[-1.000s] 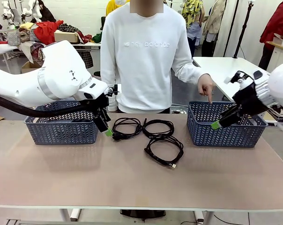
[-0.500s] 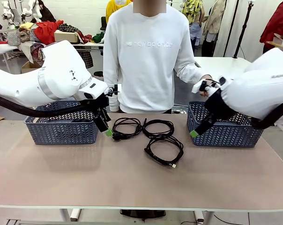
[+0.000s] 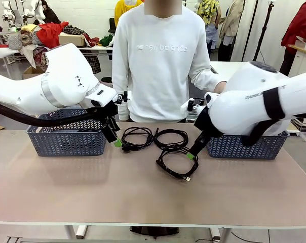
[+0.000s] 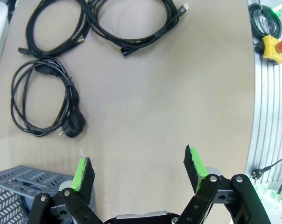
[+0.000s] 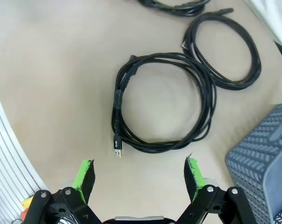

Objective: Organize the cables according to human instructions.
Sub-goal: Pick up a bundle of cables and place it in the basket indicated by the human.

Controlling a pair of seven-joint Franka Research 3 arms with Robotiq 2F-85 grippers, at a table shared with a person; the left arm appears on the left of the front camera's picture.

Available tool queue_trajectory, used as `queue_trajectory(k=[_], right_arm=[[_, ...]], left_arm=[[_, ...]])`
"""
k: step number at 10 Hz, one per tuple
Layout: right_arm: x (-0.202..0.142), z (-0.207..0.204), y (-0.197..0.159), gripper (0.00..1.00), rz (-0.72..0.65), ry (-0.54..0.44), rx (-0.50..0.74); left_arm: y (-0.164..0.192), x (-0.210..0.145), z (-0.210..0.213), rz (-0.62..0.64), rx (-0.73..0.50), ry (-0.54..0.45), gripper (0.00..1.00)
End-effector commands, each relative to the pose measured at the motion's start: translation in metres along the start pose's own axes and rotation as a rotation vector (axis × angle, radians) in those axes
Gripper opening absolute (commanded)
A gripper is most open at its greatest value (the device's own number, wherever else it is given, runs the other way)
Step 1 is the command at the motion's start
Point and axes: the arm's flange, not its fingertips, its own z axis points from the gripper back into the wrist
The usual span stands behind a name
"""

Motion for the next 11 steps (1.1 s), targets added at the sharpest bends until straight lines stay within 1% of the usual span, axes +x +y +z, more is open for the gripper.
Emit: queue_trajectory(k=[1,2,3,9,11], right_arm=[[0.011,-0.002,0.000,1.00,-0.012,0.026,-0.035],[0.011,-0.004,0.000,1.00,-0.014,0.031,-0.037],[0.004,-0.006,0.002,1.00,0.007,0.012,-0.001],[0.005,-0.008,0.002,1.00,0.008,0.020,-0.006],[0.025,-0.038,0.004,1.00,0.041,0.055,0.007]], left_arm=[[0.000,-0.001,0.001,0.002,0.002,0.000,1.00],[0.000,-0.001,0.001,0.002,0.002,0.000,1.00],[0.000,-0.001,0.001,0.002,0.002,0.000,1.00],[0.000,-0.001,0.001,0.002,0.002,0.000,1.00],[0.000,-0.001,0.001,0.002,0.002,0.000,1.00]])
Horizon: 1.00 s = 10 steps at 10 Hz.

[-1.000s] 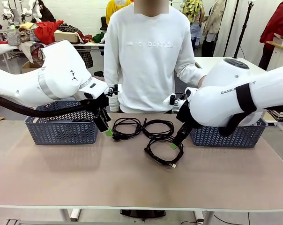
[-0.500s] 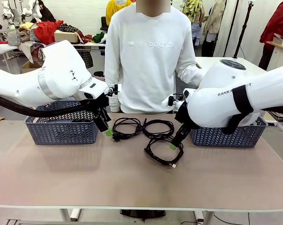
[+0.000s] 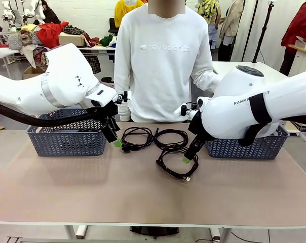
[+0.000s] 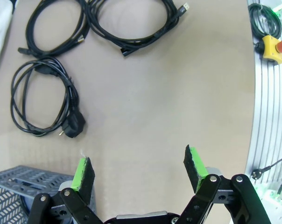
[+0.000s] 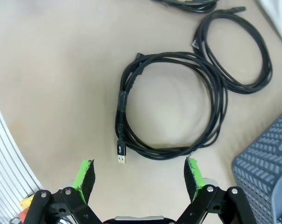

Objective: Organize the cables according to human instructions.
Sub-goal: Pick up a bundle of cables and place it in the basket indicated by the human.

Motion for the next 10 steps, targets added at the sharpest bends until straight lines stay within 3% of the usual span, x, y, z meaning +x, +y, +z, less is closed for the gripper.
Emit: queue_trajectory(k=[1,10], right_arm=[[0.026,-0.023,-0.002,1.00,0.016,0.029,-0.013],[0.054,-0.094,0.017,1.00,-0.018,0.103,-0.046]], left_arm=[[0.000,-0.002,0.001,0.002,0.002,0.000,1.00],[0.000,-0.002,0.001,0.002,0.002,0.000,1.00]])
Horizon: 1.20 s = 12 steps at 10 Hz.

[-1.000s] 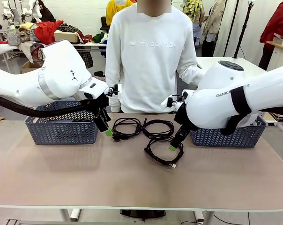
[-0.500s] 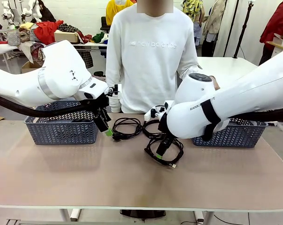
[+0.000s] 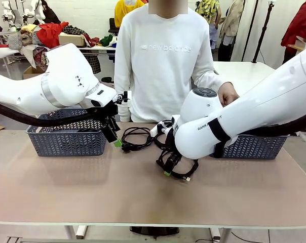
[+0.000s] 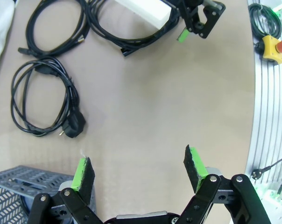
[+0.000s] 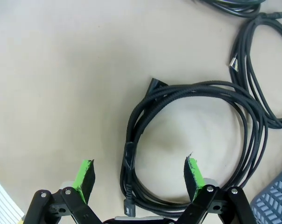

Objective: Organize the cables according to human instructions.
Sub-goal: Pick up a bundle of cables and place it in the basket indicated by the human.

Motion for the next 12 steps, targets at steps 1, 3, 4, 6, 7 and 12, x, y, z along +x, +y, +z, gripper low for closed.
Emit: queue_trajectory(k=[1,3,4,6,7,12], right_arm=[[0.0129,-0.0073,0.0011,1.00,-0.021,0.011,-0.018],[0.0154,-0.0111,0.0034,1.00,-0.019,0.021,-0.013],[0.0157,-0.0117,0.0031,1.00,-0.018,0.026,-0.012],[0.0171,-0.0128,0.0036,1.00,-0.010,0.045,-0.006],[0.0178,-0.0134,0.0034,1.00,-0.011,0.050,-0.005],[0.0214,-0.0165,0.0032,1.00,-0.010,0.076,0.012]], left_arm=[[0.0003,-0.0016,0.0011,0.002,0.002,0.000,1.00],[0.0003,-0.0016,0.0011,0.002,0.002,0.000,1.00],[0.0003,-0.0016,0.0011,0.002,0.002,0.000,1.00],[0.0003,-0.0016,0.0011,0.002,0.002,0.000,1.00],[0.0003,-0.0016,0.0011,0.002,0.002,0.000,1.00],[0.0003,-0.0016,0.0011,0.002,0.002,0.000,1.00]])
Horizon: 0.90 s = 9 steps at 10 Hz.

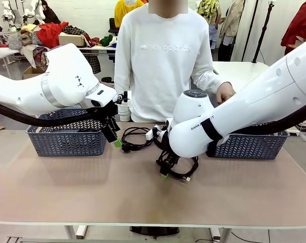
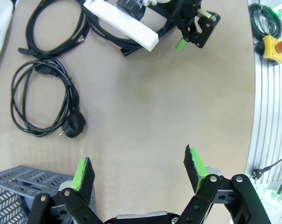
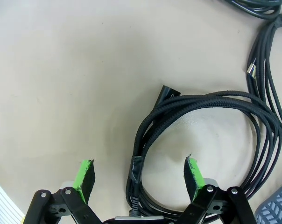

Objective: Organize the cables according to human instructions.
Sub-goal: Pick up a bundle of cables and place it in the basket indicated by the human.

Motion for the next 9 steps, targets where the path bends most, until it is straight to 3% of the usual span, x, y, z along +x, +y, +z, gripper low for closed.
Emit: queue_trajectory(k=[1,2,3,4,5,6,7,8,9], right_arm=[[0.0101,-0.0018,0.0015,0.95,-0.011,0.022,-0.016],[0.0109,-0.0016,0.0016,0.81,-0.010,0.027,-0.019],[0.0117,-0.0023,0.0017,0.76,-0.012,0.030,-0.018],[0.0120,-0.0022,0.0017,0.62,-0.011,0.034,-0.015],[0.0124,-0.0020,0.0019,0.57,-0.011,0.032,-0.013],[0.0125,-0.0023,0.0022,0.43,-0.011,0.032,-0.011],[0.0128,-0.0021,0.0025,0.38,-0.011,0.032,-0.008],[0.0131,-0.0005,0.0028,0.23,-0.012,0.025,-0.009],[0.0127,0.0007,0.0034,0.18,-0.014,0.020,-0.008]], left_arm=[[0.0003,-0.0016,0.0011,0.002,0.002,0.000,1.00],[0.0003,-0.0016,0.0011,0.002,0.002,0.000,1.00],[0.0003,-0.0016,0.0011,0.002,0.002,0.000,1.00],[0.0003,-0.0016,0.0011,0.002,0.002,0.000,1.00],[0.0003,-0.0016,0.0011,0.002,0.002,0.000,1.00],[0.0003,-0.0016,0.0011,0.002,0.002,0.000,1.00],[0.0003,-0.0016,0.0011,0.002,0.002,0.000,1.00],[0.0003,-0.0016,0.0011,0.002,0.002,0.000,1.00],[0.0003,-0.0016,0.0011,0.002,0.002,0.000,1.00]])
